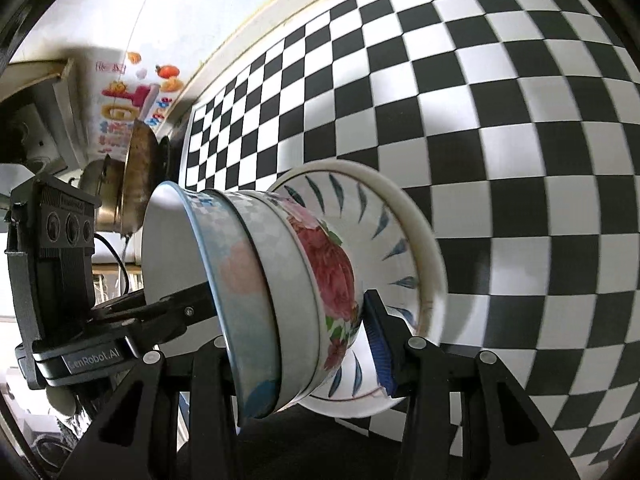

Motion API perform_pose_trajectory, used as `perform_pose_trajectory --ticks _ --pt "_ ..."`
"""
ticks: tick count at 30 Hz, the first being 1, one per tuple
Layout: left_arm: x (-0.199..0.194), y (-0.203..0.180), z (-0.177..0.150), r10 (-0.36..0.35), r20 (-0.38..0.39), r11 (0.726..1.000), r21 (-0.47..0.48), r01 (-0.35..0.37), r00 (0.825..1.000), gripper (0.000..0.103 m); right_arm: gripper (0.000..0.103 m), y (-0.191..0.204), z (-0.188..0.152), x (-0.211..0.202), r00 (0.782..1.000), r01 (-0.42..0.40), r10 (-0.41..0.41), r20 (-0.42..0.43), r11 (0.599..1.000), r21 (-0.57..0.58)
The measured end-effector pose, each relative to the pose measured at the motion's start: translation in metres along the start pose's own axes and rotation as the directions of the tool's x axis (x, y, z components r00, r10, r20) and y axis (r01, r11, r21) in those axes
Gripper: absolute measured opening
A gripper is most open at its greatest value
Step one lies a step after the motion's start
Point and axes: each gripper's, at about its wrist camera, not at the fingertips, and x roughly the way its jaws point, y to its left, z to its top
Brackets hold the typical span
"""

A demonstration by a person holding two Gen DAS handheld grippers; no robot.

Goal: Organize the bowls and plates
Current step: 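Lower the bowl stack onto the blue-striped plate and open the left tool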

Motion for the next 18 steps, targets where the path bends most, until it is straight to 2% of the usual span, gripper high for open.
perform_pose_trajectory --ticks 6,18 --pt "0.008 0.012 -0.001 0.007 -0.009 1.000 -0.016 -0.007 1.000 0.043 0.046 0.004 0.004 0.022 1.000 0.012 -0.012 -0.029 1.000 0.000" --pt "0.017 0.016 -0.003 0.010 -0.025 1.000 -0.003 -0.010 1.000 0.043 0.046 0.001 0.005 0.032 0.999 0.023 -0.022 -0.042 1.000 0.020"
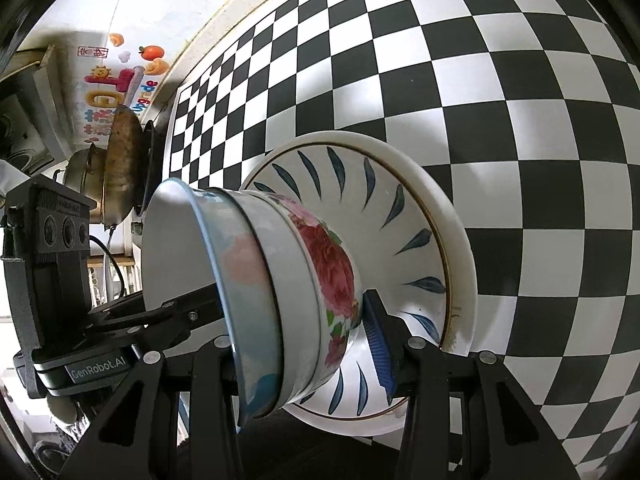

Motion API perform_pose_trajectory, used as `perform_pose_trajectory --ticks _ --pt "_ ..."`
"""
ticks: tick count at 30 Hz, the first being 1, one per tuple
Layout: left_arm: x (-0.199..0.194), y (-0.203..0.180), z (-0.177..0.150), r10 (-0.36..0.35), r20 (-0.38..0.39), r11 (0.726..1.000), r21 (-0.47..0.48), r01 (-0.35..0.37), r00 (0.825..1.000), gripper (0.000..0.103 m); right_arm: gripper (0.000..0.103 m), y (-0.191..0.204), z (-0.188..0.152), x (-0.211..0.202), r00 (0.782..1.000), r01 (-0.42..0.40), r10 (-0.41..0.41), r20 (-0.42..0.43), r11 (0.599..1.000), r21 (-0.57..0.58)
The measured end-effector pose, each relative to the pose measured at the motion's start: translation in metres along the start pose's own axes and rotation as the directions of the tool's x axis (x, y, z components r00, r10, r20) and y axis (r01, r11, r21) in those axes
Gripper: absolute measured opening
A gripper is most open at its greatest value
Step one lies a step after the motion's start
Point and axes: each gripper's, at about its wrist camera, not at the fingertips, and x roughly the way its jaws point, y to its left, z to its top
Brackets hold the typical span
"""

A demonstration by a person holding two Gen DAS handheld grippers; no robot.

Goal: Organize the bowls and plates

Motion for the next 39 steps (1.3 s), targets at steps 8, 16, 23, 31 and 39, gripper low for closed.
perform_pose_trajectory --ticks 8,16,23,31,39 --pt "0.000 -0.002 0.000 0.016 0.004 1.000 0.019 -0.016 1.000 0.042 0.046 -0.002 0.000 -0.001 1.000 0.002 -0.002 0.004 1.000 0.008" --pt "-0.012 -0.004 -0.004 0.065 0.049 0.997 0.035 -0.067 0.997 0.043 0.046 0.004 -0.004 -0.014 0.999 0.033 -0.034 0.034 0.999 0.002" --pt "-0.043 -0.005 -0.018 0.155 0.140 0.986 0.037 -0.162 0.978 0.045 0.046 0.032 -0.015 -0.050 0.982 0.149 -0.140 0.125 0.986 -0.069" --pt "-0.072 -0.006 -0.029 0.198 0.239 0.975 0.049 -0.216 0.951 0.055 0.081 0.063 -0.038 -0.084 0.931 0.306 -0.276 0.237 0.947 -0.101" --pt "-0.097 -0.018 -0.046 0.201 0.320 0.961 0.119 -0.250 0.926 0.081 0.090 0.091 -0.066 -0.110 0.850 0.435 -0.388 0.356 0.899 -0.058"
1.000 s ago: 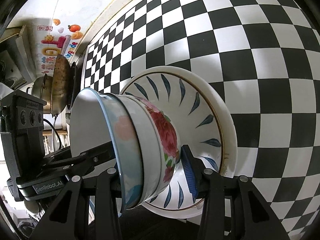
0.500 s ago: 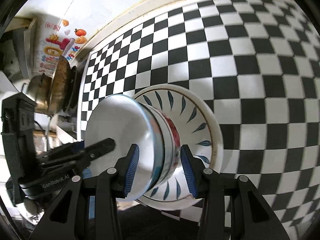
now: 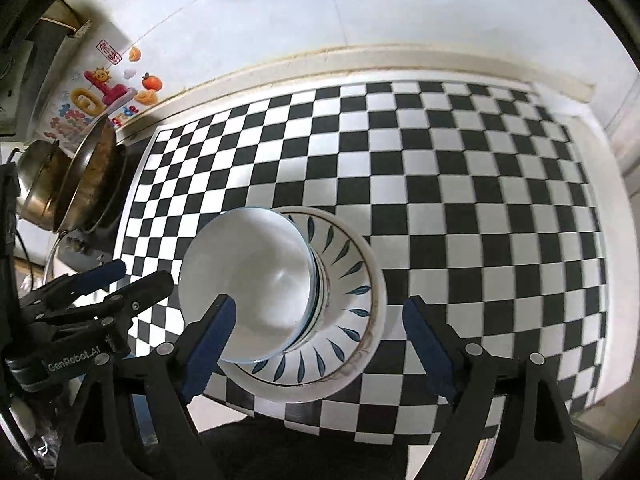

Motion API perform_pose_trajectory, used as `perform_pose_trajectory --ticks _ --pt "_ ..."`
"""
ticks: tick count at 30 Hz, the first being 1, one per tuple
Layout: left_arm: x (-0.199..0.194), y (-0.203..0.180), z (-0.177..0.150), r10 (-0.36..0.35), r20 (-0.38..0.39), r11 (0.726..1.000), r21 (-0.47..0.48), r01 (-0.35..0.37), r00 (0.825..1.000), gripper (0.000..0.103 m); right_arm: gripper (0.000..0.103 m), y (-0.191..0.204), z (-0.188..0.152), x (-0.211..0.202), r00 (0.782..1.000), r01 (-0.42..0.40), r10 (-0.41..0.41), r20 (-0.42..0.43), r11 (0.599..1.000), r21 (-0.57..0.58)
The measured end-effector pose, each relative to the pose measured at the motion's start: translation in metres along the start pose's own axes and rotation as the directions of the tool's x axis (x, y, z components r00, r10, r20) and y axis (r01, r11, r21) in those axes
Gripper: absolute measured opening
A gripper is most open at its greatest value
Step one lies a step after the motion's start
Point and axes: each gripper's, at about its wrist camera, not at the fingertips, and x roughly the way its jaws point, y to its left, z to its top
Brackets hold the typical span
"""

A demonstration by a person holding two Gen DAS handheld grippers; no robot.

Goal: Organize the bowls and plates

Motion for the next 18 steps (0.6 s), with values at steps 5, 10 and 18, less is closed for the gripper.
perform_pose_trajectory --ticks 5,10,18 --pt "-0.030 -0.007 -0.007 0.004 0.051 1.000 0.027 -0.005 0.999 0.082 0.091 0.009 -0.013 -0.030 0.998 0.021 -0.022 0.061 1.000 0.021" --pt "-0.069 -0.018 -0.017 -0.002 0.131 0.999 0.039 -0.003 0.991 0.082 0.092 0.019 -0.028 -0.072 0.989 0.049 -0.048 0.137 0.999 0.002" --pt "-0.134 -0.032 -0.055 0.031 0.261 1.000 -0.007 -0.030 0.965 0.082 0.093 0.023 -0.062 -0.143 0.962 0.074 -0.066 0.266 0.997 -0.018"
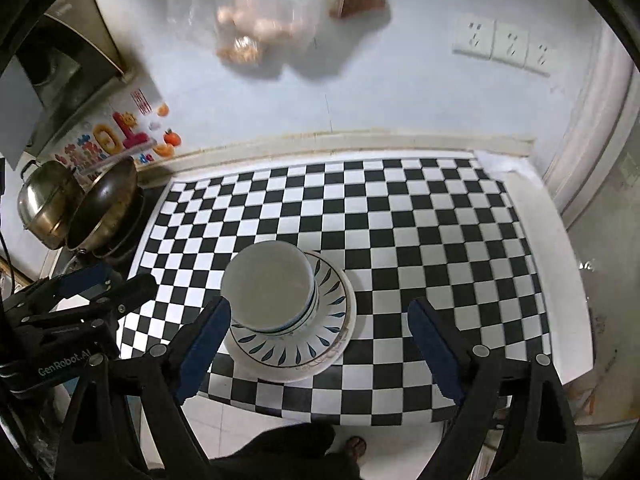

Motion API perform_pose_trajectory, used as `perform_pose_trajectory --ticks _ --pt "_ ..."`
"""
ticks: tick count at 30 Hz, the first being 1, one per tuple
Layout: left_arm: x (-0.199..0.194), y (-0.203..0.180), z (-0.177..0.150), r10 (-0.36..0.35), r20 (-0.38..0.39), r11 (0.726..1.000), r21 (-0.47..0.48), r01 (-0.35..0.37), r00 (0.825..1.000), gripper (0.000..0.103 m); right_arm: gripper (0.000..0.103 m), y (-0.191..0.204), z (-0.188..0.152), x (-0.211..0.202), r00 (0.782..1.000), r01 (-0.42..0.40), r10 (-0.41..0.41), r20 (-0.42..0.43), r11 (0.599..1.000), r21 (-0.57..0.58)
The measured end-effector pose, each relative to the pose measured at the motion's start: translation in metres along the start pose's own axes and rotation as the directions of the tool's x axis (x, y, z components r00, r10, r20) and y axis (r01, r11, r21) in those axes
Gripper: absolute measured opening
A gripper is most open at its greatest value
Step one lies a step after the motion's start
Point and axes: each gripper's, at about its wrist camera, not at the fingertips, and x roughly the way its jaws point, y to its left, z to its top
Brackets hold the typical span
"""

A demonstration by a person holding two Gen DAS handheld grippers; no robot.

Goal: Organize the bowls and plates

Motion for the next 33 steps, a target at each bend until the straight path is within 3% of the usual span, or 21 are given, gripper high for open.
perform_pose_trajectory --ticks 9,23,33 --pt "-0.076 -0.021 -0.051 0.118 0.093 0.993 -0.012 -0.117 0.989 0.082 0.093 -0.001 -0.052 -0.086 0.996 0.006 -0.002 0.093 0.999 -0.051" --pt "-0.162 -0.039 -0.108 0.149 0.191 0.989 -0.031 -0.146 0.970 0.082 0.094 0.009 -0.111 -0.185 0.978 0.023 0.003 0.210 0.992 -0.121" --pt "-0.175 -0.039 -0.120 0.153 0.205 0.988 -0.047 -0.146 0.967 0.082 0.094 0.006 -0.117 -0.207 0.969 0.030 -0.002 0.249 0.994 -0.109"
